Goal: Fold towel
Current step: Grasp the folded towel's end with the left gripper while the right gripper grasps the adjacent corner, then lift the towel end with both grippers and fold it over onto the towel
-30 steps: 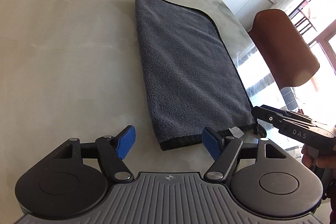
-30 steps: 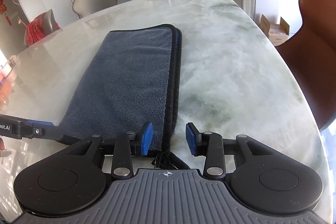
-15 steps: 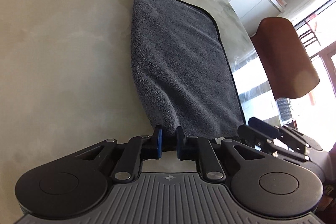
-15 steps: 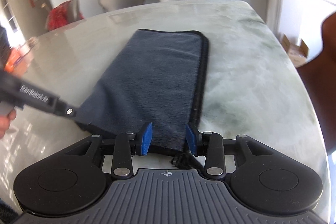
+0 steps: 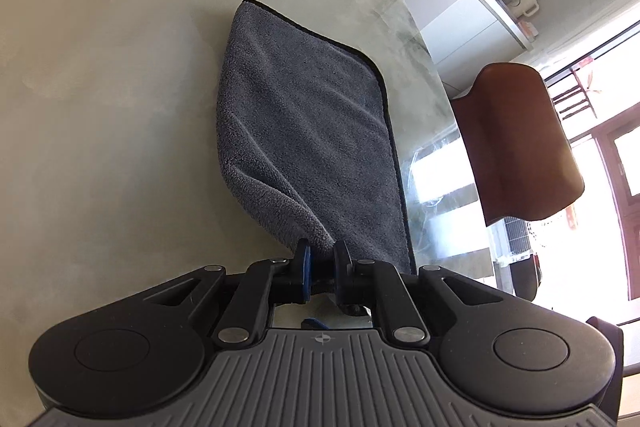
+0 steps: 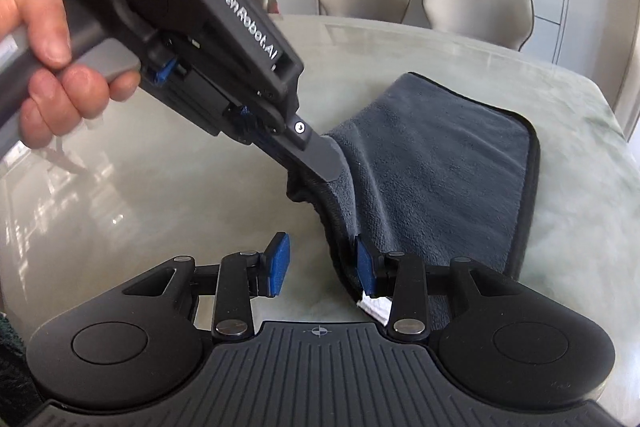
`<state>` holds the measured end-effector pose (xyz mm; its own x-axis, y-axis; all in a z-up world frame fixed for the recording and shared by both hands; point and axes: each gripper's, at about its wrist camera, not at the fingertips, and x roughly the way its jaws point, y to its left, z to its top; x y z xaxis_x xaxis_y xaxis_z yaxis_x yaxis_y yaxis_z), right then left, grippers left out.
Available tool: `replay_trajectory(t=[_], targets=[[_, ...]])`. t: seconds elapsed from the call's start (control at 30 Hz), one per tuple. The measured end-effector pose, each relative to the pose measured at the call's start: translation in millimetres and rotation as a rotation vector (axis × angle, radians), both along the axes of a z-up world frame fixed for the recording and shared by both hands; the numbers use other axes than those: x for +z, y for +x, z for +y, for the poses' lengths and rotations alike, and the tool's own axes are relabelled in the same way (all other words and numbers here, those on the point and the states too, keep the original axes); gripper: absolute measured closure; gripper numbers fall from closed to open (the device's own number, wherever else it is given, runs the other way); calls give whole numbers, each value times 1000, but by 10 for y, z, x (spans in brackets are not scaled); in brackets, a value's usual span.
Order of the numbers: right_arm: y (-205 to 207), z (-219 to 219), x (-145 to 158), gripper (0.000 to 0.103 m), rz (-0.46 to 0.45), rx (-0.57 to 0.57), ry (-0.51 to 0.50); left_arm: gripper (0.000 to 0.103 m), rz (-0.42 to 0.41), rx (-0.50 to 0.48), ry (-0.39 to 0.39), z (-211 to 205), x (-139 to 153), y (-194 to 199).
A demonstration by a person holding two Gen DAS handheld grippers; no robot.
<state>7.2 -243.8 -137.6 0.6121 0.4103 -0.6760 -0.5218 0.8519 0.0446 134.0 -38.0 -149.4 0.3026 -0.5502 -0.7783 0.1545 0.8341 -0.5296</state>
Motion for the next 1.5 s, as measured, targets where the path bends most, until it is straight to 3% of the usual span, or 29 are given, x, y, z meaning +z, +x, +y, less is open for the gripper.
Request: replay_trajectory(t=[0.1, 0.17, 0.2, 0.23, 0.3, 0.43, 0.5, 0.57, 0.7, 0.87, 1.07, 1.17, 1.23, 1.3, 1.37, 1.5], targets=[[73, 52, -33, 67, -18, -28, -51, 90, -25, -31, 24, -13, 51, -4], [134, 39, -42, 81, -5, -52, -47, 77, -66, -70, 60, -19, 93, -31], [169, 11, -32, 94, 6, -64, -24, 62, -101, -98, 84, -14, 118, -56], [201, -18, -21, 94, 16, -74, -3, 48, -133, -123, 101, 2, 142, -86], [244, -85, 21, 94, 27, -82, 40, 42, -229, -189, 145, 33, 201, -175], [308, -195, 109, 94, 42, -82, 90, 40, -447, -349, 254, 51, 257, -369], [330, -226, 168, 94, 40, -71, 92, 40, -602, -465, 329, 9, 235, -502], [341, -238, 205, 94, 39, -59, 87, 40, -688, -562, 408, -73, 189, -576], [359, -264, 270, 94, 33, -38, 77, 40, -817, -697, 556, -284, 56, -648], [363, -251, 286, 94, 38, -16, 50, 40, -929, -774, 637, -467, -17, -637], [350, -184, 276, 93, 31, 19, 13, 40, -963, -885, 643, -616, -94, -604], [351, -192, 264, 93, 26, 13, 10, 56, -917, -895, 620, -622, -89, -573], [351, -204, 264, 92, 24, 7, 12, 82, -859, -885, 573, -598, -61, -524], [336, -216, 257, 90, 22, 8, 5, 93, -805, -850, 515, -549, -22, -448], [318, -228, 248, 87, 20, 9, -2, 93, -764, -807, 459, -477, 19, -368], [249, -253, 214, 78, 24, 1, -29, 94, -736, -781, 441, -402, 57, -327]])
